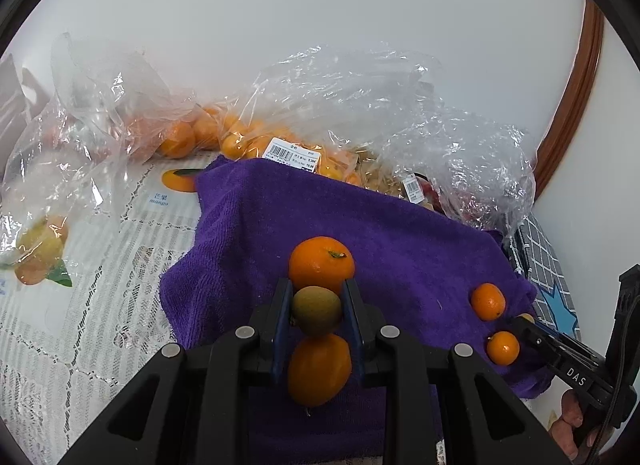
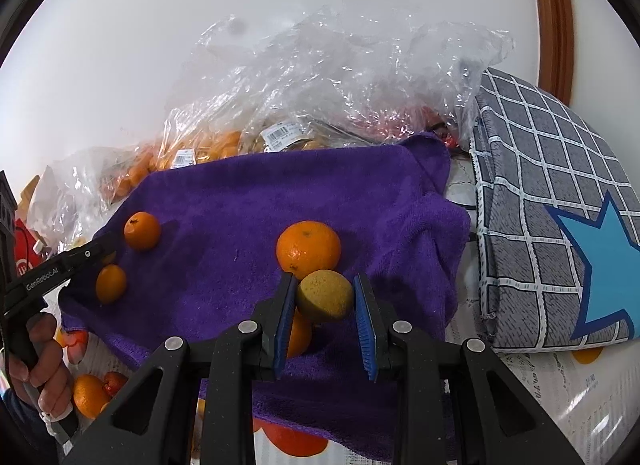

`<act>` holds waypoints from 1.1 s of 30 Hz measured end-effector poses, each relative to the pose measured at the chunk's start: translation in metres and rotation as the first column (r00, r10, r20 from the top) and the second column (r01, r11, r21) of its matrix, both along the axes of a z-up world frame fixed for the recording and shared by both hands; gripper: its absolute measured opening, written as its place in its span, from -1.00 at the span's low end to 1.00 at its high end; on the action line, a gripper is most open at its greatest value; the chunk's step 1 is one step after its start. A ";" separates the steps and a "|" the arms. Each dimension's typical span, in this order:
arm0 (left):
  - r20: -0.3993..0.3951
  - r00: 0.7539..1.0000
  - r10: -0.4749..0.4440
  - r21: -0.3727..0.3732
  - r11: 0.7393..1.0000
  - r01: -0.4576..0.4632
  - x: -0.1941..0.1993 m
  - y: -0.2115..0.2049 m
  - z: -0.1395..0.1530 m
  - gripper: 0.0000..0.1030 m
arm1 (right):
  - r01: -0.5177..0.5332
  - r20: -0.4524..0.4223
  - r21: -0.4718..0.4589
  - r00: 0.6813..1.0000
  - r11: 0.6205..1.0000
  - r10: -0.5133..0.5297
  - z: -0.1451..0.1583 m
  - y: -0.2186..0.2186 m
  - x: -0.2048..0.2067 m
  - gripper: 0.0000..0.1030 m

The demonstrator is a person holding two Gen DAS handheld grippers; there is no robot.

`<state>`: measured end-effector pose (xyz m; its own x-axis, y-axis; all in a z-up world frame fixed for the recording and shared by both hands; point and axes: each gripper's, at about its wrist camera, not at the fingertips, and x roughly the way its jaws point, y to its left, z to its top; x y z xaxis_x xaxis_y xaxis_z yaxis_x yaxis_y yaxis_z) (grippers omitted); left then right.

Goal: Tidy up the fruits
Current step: 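Carry both yellow-green fruits onto the purple towel and open both tools, then pull both open tools back from the towel toward the fruit pile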

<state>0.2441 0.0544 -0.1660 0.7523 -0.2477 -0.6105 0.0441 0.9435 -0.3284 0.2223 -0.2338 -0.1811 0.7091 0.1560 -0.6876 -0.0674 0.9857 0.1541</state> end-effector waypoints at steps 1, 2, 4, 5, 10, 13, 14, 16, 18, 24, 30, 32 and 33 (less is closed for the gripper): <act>0.000 1.000 0.001 -0.001 1.000 -0.001 0.000 0.000 0.000 -0.53 | 0.003 -0.003 0.001 1.000 1.000 -0.003 -0.001 -0.001 0.001 -0.44; 0.000 1.000 0.001 0.000 1.000 -0.001 0.001 0.000 0.000 -0.53 | 0.005 -0.007 0.004 1.000 1.000 -0.005 -0.002 -0.001 0.001 -0.43; -0.001 1.000 0.001 0.003 1.000 -0.001 0.001 0.000 0.000 -0.53 | 0.007 -0.009 0.009 1.000 1.000 -0.006 -0.002 -0.003 0.002 -0.43; -0.001 1.000 0.001 0.003 1.000 -0.001 0.001 0.000 0.000 -0.53 | 0.009 -0.008 0.005 1.000 1.000 -0.009 -0.002 -0.002 0.002 -0.43; 0.003 1.000 0.000 -0.004 1.000 0.000 0.001 0.000 0.000 -0.53 | 0.005 -0.009 0.002 1.000 1.000 -0.005 -0.002 -0.002 0.001 -0.34; 0.006 1.000 -0.009 -0.008 1.000 0.009 0.000 0.000 0.000 -0.43 | -0.002 -0.005 -0.001 1.000 1.000 0.002 -0.001 -0.001 -0.002 -0.16; 0.004 1.000 -0.013 -0.003 1.000 0.013 0.000 -0.001 0.001 -0.28 | -0.007 -0.004 -0.003 1.000 1.000 0.007 -0.001 -0.001 -0.002 -0.06; -0.004 1.000 -0.022 0.004 1.000 0.023 0.000 -0.002 0.001 -0.19 | -0.008 0.000 -0.010 1.000 1.000 0.008 0.001 0.000 -0.005 0.02; -0.002 1.000 -0.029 0.003 1.000 0.029 -0.001 -0.003 0.001 -0.19 | 0.002 0.018 -0.027 1.000 1.000 -0.001 0.003 0.002 -0.009 0.07; 0.026 1.000 -0.016 -0.002 1.000 0.016 -0.013 0.002 0.006 -0.18 | 0.043 0.123 -0.071 0.992 0.997 -0.034 0.019 0.007 -0.031 0.07; 0.109 0.994 -0.007 0.010 1.000 0.006 -0.040 0.009 0.020 -0.12 | 0.091 0.140 -0.002 0.986 0.996 -0.090 0.027 0.008 -0.052 0.07; 0.112 0.994 -0.007 0.011 1.000 0.006 -0.048 0.011 0.021 -0.12 | 0.074 0.111 0.020 0.991 0.997 -0.076 0.022 0.012 -0.059 0.07; 0.112 0.994 -0.008 0.006 1.000 0.008 -0.051 0.013 0.022 -0.11 | 0.055 0.090 0.027 0.994 0.998 -0.057 0.019 0.015 -0.065 0.07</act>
<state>0.1926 0.0676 -0.1443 0.8140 -0.2506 -0.5240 0.0877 0.9448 -0.3157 0.1578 -0.2190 -0.1623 0.7764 0.1306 -0.6166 -0.0273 0.9843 0.1741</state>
